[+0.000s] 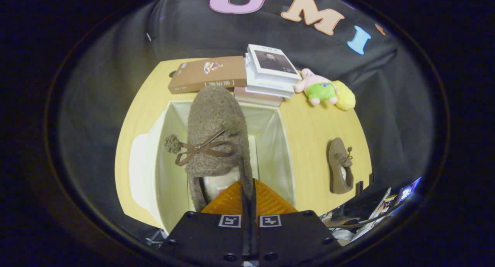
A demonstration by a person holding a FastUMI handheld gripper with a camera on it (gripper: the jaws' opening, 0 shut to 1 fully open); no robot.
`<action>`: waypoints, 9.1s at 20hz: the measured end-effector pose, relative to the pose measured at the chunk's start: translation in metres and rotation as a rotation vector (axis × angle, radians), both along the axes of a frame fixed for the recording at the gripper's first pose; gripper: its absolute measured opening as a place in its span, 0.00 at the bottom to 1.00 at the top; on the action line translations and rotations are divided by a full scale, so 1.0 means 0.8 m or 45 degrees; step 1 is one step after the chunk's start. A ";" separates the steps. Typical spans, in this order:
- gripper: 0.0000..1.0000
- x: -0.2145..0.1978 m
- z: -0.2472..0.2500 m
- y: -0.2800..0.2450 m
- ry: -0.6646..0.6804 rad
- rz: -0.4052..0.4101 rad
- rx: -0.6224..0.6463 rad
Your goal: Open the storage box then place both shoes into the box .Put the left shoe in first, then the right shoe, with the right side of both shoes facing outward in a uniform manner.
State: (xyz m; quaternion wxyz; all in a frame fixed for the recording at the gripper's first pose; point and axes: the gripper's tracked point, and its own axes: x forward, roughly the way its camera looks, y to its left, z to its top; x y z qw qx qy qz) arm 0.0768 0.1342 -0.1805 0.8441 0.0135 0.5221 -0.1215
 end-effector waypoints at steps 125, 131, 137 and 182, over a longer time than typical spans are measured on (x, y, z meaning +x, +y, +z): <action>0.03 -0.146 -0.056 -0.390 0.198 -0.440 -0.226; 0.04 -0.143 0.046 -0.334 0.124 -0.415 -0.341; 0.03 -0.118 0.125 -0.255 0.002 -0.363 -0.394; 0.99 -0.090 0.027 -0.038 0.025 0.024 0.123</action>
